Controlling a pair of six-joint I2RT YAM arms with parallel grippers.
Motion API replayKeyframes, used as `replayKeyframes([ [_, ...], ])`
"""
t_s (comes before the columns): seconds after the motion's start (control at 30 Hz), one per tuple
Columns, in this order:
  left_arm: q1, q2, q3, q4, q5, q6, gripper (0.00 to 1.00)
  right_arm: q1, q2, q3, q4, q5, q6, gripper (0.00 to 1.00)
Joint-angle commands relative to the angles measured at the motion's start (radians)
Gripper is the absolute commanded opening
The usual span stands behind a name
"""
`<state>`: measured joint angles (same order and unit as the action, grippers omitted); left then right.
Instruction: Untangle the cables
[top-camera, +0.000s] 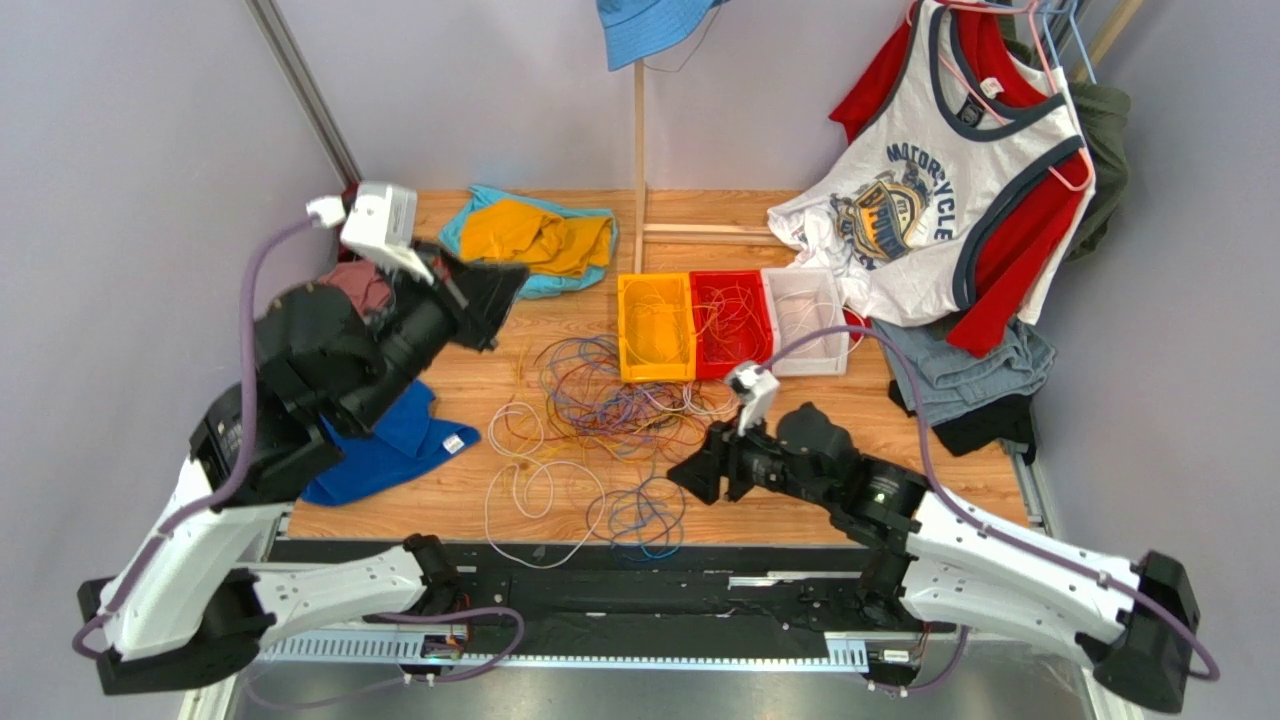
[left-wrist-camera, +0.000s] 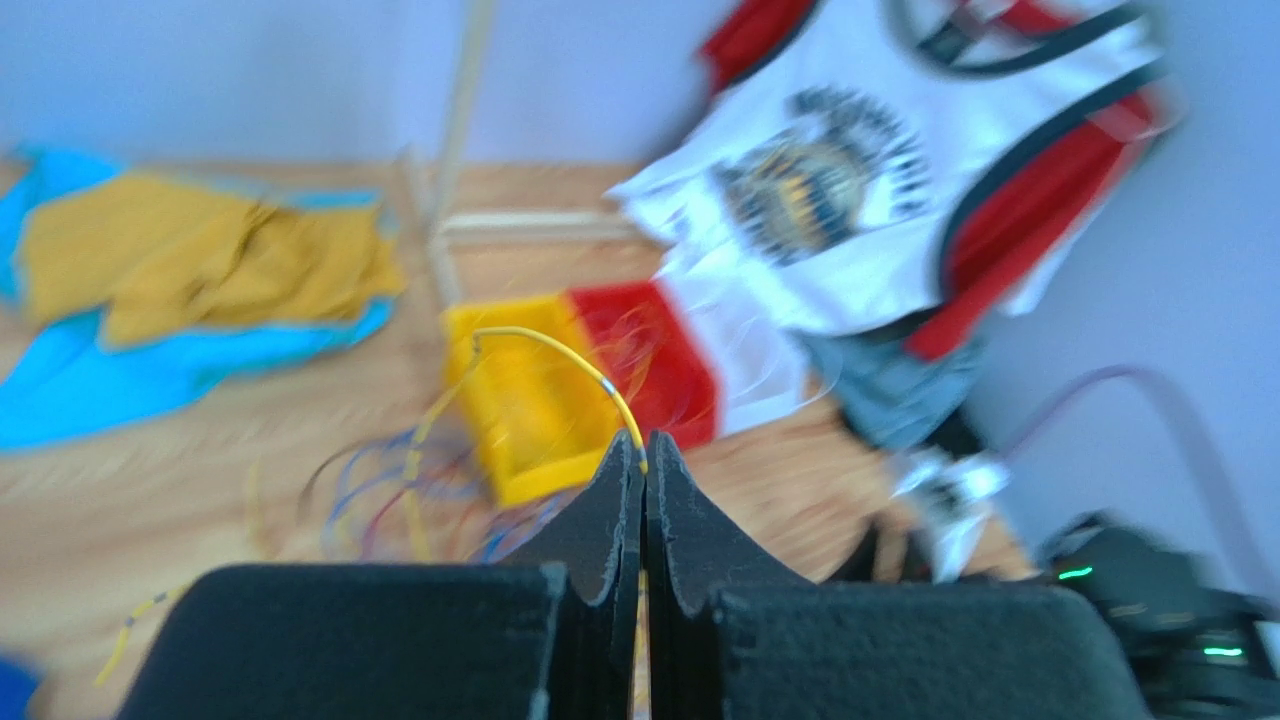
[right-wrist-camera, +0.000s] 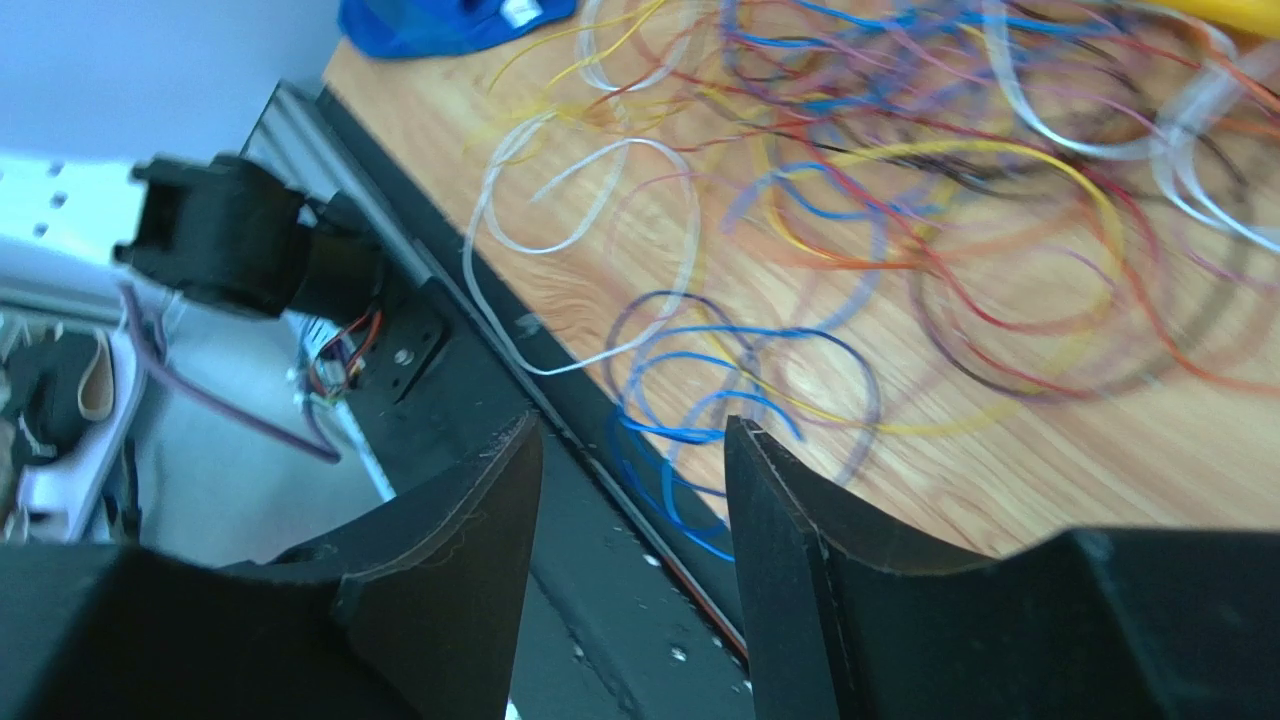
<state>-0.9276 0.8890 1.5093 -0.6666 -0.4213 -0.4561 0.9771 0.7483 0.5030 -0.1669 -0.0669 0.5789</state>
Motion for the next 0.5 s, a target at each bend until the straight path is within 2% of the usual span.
replayKeyframes([
  [0.0, 0.001, 0.184, 0.289, -0.01, 0.226, 0.109, 0.0, 0.138, 0.134, 0.178, 0.156, 0.068, -0.178, 0.53],
  [0.07, 0.001, 0.266, 0.391, -0.031, 0.295, 0.111, 0.0, 0.173, 0.19, 0.204, 0.23, 0.191, -0.212, 0.55],
  [0.17, 0.001, 0.327, 0.442, -0.039, 0.387, 0.105, 0.0, 0.179, 0.229, 0.2, 0.363, 0.26, -0.264, 0.57],
  [0.23, 0.001, 0.347, 0.477, -0.054, 0.415, 0.105, 0.0, 0.179, 0.259, 0.183, 0.465, 0.309, -0.31, 0.61],
  [0.33, 0.001, 0.347, 0.482, -0.067, 0.415, 0.106, 0.0, 0.179, 0.298, 0.183, 0.527, 0.354, -0.339, 0.66],
  [0.4, 0.001, 0.344, 0.468, -0.077, 0.438, 0.105, 0.0, 0.179, 0.313, 0.203, 0.495, 0.399, -0.332, 0.68],
  [0.47, 0.001, 0.331, 0.439, -0.077, 0.447, 0.103, 0.0, 0.179, 0.333, 0.264, 0.365, 0.427, -0.308, 0.66],
])
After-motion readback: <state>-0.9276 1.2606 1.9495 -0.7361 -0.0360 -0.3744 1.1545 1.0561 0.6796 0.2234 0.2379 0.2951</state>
